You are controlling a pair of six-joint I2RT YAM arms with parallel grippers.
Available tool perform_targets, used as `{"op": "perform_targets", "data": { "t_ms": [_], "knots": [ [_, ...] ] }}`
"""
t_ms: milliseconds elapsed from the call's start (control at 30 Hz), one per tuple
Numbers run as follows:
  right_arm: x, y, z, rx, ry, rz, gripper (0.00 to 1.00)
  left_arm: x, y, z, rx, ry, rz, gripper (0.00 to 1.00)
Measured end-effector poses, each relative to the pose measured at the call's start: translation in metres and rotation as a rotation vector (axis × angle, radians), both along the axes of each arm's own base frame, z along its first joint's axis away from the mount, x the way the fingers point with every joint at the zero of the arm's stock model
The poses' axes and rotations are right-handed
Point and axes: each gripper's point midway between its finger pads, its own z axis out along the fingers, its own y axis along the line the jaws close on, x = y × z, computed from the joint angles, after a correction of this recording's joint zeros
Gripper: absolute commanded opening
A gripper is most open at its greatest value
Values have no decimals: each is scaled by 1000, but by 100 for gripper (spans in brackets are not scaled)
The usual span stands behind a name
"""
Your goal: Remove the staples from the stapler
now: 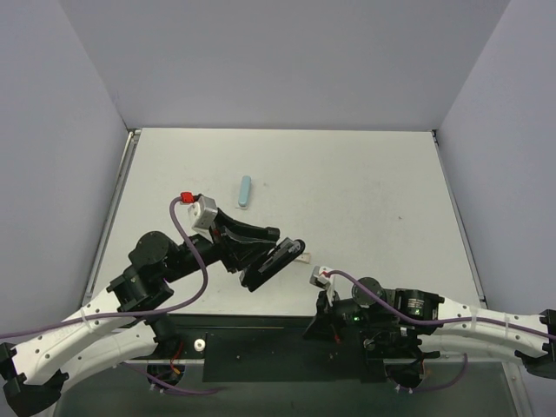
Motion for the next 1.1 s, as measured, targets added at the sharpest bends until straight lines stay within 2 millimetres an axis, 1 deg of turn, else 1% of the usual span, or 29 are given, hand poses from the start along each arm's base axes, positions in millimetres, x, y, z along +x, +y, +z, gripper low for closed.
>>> {"op": "perform_targets", "data": {
  "t_ms": [233, 367, 433, 533, 733, 833, 933, 1100],
  "knots": [
    [1, -5, -3, -24, 0, -11, 0, 3, -1, -2, 4, 6, 11, 0],
    [7, -7, 1, -38, -20, -41, 0, 4, -2, -3, 9, 10, 13, 0],
    [12, -8, 6, -44, -40, -61, 0, 5, -3, -5, 13, 13, 16, 0],
    [19, -9, 19, -44, -75, -93, 0, 10, -3, -9, 26, 27, 38, 0],
    [45, -12, 60, -18, -175, -202, 0, 22, 3, -18, 48, 59, 112, 0],
    [63, -13, 83, -7, -231, -288, 0, 28, 7, -22, 58, 75, 153, 0],
    [81, -13, 102, -9, -287, -371, 0, 31, 9, -25, 65, 84, 177, 0],
    [113, -4, 133, -31, -372, -492, 0, 39, 12, -30, 74, 97, 223, 0]
  ]
}}
